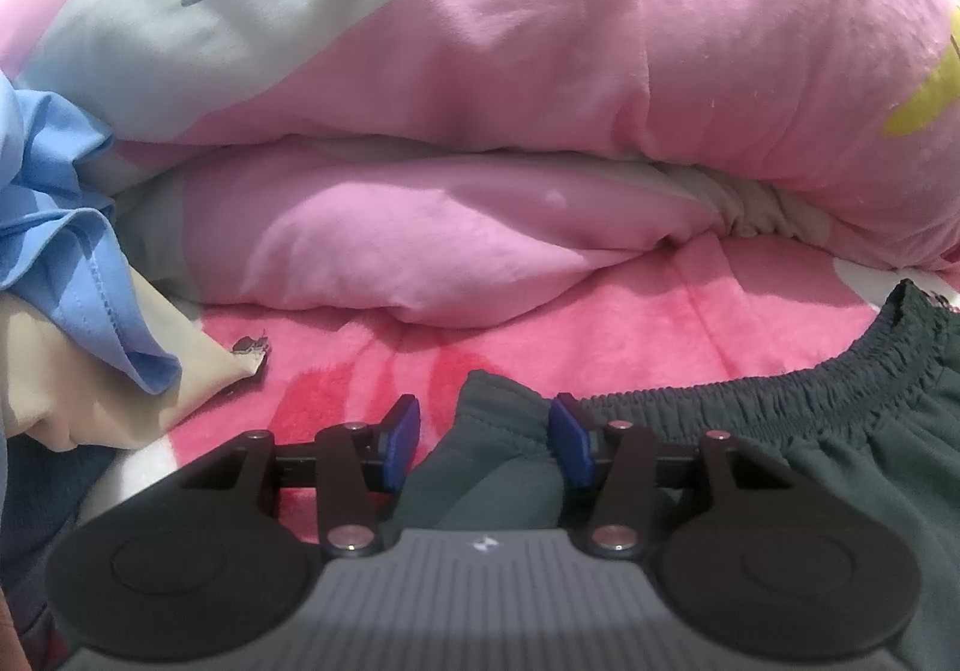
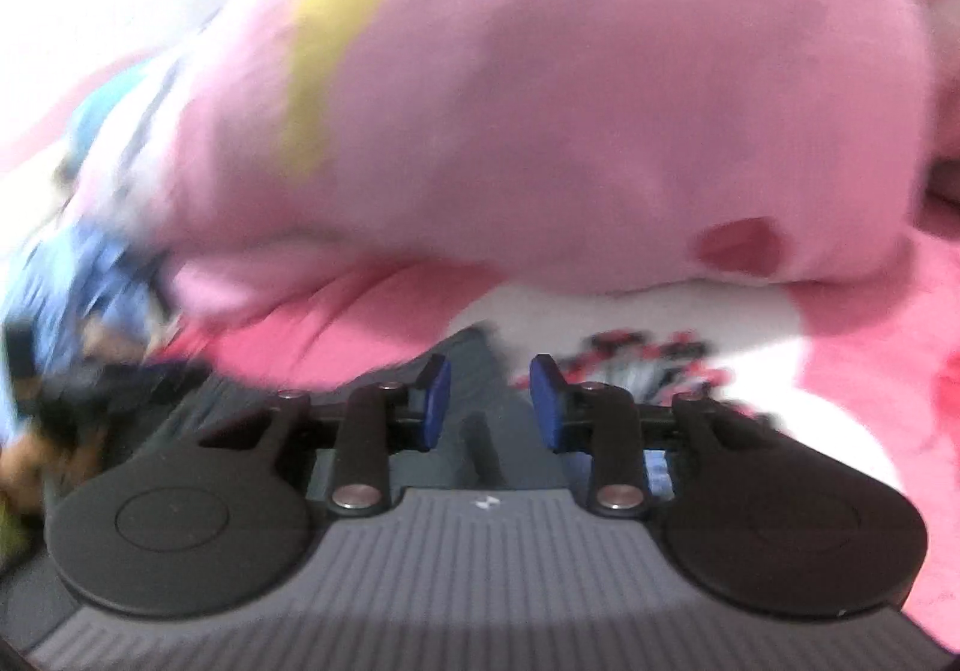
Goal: Fold clothes
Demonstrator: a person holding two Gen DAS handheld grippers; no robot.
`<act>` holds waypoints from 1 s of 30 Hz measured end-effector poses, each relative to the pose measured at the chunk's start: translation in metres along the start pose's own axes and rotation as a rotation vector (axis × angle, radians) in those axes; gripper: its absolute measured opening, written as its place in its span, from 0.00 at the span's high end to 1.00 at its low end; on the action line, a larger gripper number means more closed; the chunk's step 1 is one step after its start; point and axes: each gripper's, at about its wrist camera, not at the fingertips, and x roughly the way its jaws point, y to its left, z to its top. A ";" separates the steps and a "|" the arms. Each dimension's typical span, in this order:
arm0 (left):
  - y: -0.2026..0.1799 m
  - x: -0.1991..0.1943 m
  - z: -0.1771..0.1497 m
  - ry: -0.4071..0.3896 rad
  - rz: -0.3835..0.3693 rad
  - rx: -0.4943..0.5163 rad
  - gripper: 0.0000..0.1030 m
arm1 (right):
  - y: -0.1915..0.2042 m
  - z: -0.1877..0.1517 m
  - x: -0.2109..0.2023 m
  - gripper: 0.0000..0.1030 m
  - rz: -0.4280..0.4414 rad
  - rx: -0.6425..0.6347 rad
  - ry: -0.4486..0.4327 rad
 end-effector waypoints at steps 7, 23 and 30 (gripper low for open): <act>0.000 0.001 0.000 0.000 0.000 0.000 0.48 | -0.020 -0.009 0.042 0.92 -0.032 -0.009 0.107; 0.030 -0.087 0.042 -0.011 -0.020 -0.196 0.47 | -0.052 0.011 -0.222 0.96 -0.244 0.260 -0.126; 0.053 -0.237 0.062 -0.151 0.026 -0.171 0.44 | -0.016 -0.043 -0.290 0.96 -0.271 0.173 -0.116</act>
